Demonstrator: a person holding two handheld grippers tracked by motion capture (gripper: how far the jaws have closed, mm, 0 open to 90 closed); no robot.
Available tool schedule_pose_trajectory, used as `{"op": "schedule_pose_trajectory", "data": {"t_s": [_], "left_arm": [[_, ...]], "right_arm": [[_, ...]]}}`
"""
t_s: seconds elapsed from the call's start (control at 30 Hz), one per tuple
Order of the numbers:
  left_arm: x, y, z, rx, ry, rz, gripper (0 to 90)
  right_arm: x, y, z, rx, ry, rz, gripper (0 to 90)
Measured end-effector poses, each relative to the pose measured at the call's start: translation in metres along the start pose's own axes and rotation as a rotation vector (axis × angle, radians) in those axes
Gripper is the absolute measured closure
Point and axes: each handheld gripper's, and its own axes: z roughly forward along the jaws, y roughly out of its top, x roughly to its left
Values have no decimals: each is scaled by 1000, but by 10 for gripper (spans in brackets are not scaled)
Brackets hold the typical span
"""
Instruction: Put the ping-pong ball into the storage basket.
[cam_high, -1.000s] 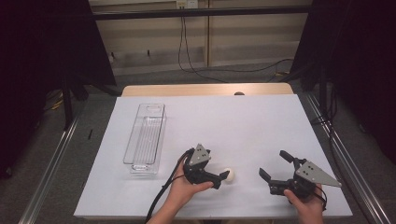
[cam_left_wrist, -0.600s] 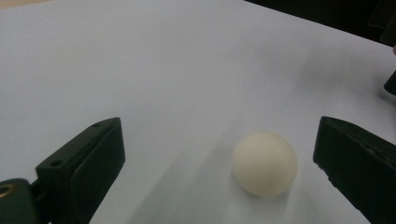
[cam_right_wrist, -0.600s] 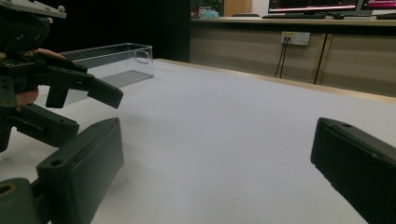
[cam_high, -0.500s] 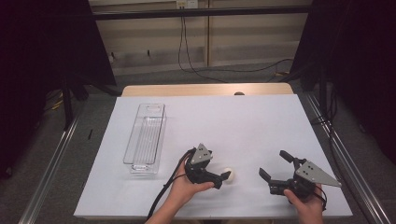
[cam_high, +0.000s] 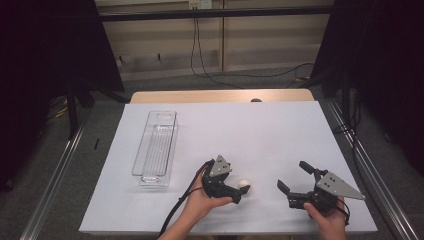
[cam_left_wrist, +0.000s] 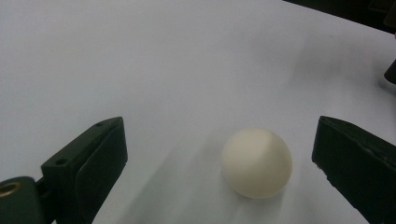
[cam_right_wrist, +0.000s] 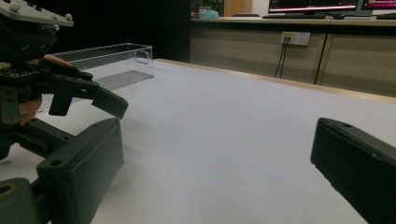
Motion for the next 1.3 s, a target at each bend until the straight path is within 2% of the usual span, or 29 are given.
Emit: {"op": "schedule_pose_trajectory", "data": {"t_s": [0.2,0.27,0.37,0.67,0.93,1.07,1.2,1.27,1.3], "left_arm": [[-4,-1,4,11,-25,-1,51],[-3,0,4,20,-22,10,52],[-4,-1,5,19,-28,0,56],[-3,0,7,26,-34,18,73],[-4,0,8,27,-42,11,89],[-4,0,9,42,-45,30,121],[-5,-1,10,53,-54,32,161],[-5,-1,12,42,-68,26,169],[-5,-1,12,57,-59,28,175]], "right_arm": [[0,0,0,-4,-5,4,20],[0,0,0,-3,-3,3,20],[0,0,0,-3,-7,7,20],[-1,0,0,-2,-3,4,20],[-1,0,0,-3,-5,4,20],[-1,1,-1,-4,-4,7,20],[-1,1,-1,-3,-7,5,20],[-1,1,-1,-5,-4,3,20],[-1,1,-1,-2,-2,0,20]]}}
